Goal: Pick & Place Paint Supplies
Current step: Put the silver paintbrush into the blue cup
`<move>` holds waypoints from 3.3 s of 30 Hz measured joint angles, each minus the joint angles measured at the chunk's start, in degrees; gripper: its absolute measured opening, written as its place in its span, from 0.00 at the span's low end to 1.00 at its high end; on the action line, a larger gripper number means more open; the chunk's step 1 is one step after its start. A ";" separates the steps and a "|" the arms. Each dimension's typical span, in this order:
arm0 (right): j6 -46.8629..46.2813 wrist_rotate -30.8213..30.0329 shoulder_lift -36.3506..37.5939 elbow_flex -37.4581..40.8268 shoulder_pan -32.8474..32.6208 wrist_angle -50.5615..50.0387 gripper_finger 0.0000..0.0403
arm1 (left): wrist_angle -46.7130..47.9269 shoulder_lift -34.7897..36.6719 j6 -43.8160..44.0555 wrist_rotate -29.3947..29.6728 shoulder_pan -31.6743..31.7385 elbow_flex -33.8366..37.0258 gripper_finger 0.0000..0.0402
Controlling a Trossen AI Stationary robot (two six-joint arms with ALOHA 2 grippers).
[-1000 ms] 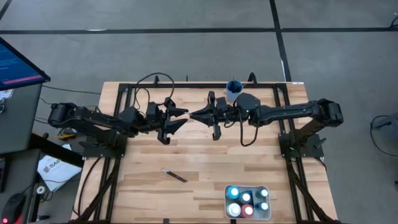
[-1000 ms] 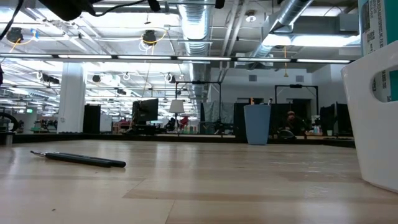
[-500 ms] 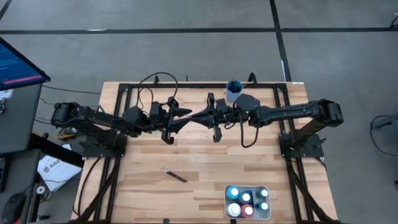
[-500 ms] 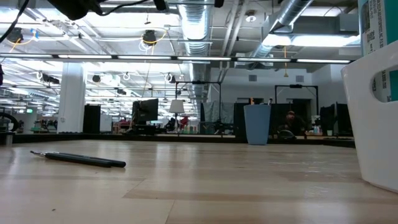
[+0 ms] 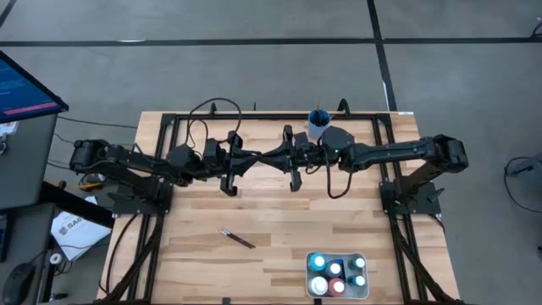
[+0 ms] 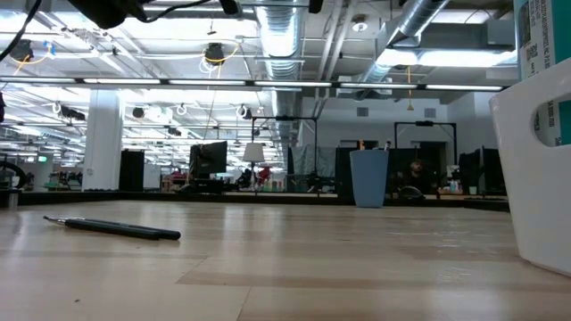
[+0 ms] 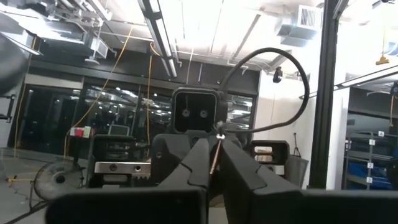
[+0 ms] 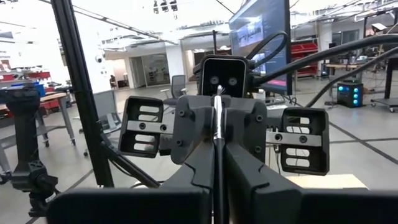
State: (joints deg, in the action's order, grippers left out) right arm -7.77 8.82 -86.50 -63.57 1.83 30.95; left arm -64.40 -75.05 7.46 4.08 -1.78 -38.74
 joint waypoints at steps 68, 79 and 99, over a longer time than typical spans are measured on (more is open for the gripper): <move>-8.83 -21.38 35.58 0.02 0.17 -80.62 0.34 | 11.07 -47.41 -6.88 -2.31 24.70 -35.97 0.01; -8.79 -21.38 35.56 0.02 0.17 -80.62 0.33 | 12.47 -47.42 -6.86 -0.73 24.70 -35.97 0.07; -8.79 -21.38 35.52 0.22 0.17 -80.42 0.33 | 34.73 -32.14 -8.35 -9.22 23.18 -35.99 0.52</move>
State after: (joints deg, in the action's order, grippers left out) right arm -16.56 -12.56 -50.98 -63.35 2.00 -49.47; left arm -29.67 -107.19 -0.88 -5.14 21.40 -74.74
